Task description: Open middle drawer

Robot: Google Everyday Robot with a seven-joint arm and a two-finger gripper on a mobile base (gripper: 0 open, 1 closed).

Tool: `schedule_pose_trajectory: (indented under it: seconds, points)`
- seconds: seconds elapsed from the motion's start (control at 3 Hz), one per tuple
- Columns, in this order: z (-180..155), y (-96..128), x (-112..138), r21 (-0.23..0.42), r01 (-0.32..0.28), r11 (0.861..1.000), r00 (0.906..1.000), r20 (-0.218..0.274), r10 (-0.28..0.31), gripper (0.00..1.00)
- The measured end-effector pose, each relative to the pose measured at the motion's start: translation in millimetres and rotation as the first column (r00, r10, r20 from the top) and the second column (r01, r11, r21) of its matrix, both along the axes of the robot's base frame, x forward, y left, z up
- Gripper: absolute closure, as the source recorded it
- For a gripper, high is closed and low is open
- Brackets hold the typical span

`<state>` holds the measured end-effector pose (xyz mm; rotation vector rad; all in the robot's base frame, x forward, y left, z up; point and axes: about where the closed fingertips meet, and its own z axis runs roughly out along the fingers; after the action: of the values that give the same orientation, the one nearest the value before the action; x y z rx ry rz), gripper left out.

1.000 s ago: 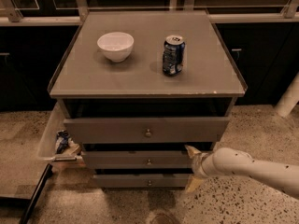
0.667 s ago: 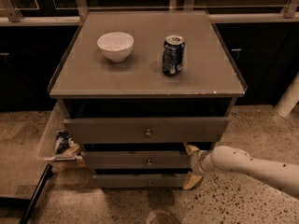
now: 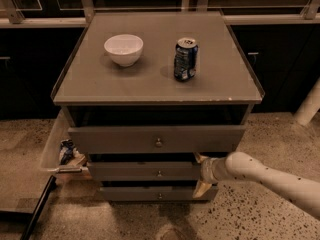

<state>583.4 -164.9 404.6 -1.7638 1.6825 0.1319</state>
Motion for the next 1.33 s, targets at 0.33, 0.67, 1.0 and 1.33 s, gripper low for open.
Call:
schedule_pose_trajectory:
  seconds: [0.33, 0.67, 1.0, 1.33]
  points:
    - [-8, -1, 5, -0.001, -0.002, 1.0, 1.0, -0.009, 0.002, 0.0]
    - [-19, -2, 7, -0.011, 0.001, 1.0, 0.9997, -0.026, -0.001, 0.0]
    - [-19, -2, 7, -0.011, 0.001, 1.0, 0.9997, -0.026, -0.001, 0.19]
    - [-19, -2, 7, -0.011, 0.001, 1.0, 0.9997, -0.026, -0.001, 0.42]
